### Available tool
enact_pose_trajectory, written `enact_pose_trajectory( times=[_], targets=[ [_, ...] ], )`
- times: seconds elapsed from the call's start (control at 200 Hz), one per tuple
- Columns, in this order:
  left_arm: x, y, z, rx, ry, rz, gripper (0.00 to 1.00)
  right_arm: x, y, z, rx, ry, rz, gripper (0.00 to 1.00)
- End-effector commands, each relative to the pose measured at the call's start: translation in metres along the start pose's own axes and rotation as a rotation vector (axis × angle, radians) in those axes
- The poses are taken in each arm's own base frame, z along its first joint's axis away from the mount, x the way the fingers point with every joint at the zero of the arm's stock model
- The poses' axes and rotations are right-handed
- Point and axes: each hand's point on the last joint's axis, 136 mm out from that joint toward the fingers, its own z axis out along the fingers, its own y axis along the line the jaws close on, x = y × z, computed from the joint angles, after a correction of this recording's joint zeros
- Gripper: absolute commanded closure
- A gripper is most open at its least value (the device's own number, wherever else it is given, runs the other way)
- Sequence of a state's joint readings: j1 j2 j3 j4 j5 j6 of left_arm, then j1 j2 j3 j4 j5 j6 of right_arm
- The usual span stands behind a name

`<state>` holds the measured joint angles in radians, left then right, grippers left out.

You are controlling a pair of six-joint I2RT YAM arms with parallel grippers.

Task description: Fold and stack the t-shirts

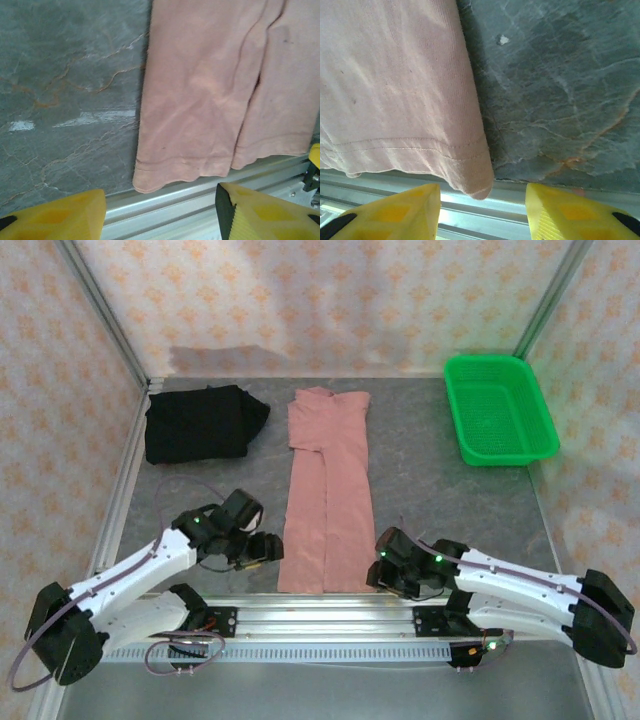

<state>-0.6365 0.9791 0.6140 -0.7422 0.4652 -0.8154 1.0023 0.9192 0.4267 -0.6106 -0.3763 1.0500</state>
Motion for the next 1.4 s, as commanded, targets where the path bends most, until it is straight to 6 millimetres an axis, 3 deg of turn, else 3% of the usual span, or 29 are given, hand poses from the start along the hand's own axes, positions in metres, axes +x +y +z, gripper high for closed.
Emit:
enact_pose_trajectory(
  times=[0.0,0.395,0.801,0.891,0.976,1.181,1.391],
  targets=[
    [-0.013,-0.015,0.006,0.092,-0.078,-0.064,0.4,-0.002,0.008,0.007,-0.043,-0.002,-0.001,0.52],
    [0.014,-0.002,0.042,0.108,0.041,-0.095,0.43,-0.007,0.011,0.02,-0.04,-0.008,0.019,0.56],
    [0.026,-0.029,0.078,0.14,0.136,-0.041,0.54,-0.014,0.014,0.029,-0.026,-0.028,0.031,0.59],
    [0.029,-0.03,0.086,0.122,0.156,-0.028,0.6,-0.018,0.017,0.03,-0.031,-0.046,0.034,0.63],
    [0.031,-0.03,0.091,0.094,0.175,-0.014,0.68,-0.021,0.022,0.033,-0.038,-0.05,0.038,0.74],
    [0.027,-0.023,0.076,0.014,0.149,0.013,0.97,-0.022,0.025,0.024,-0.015,-0.055,0.031,0.97],
    [0.026,-0.006,0.046,-0.049,0.069,0.005,1.0,-0.018,0.026,0.002,-0.024,-0.055,0.04,1.0]
  ],
)
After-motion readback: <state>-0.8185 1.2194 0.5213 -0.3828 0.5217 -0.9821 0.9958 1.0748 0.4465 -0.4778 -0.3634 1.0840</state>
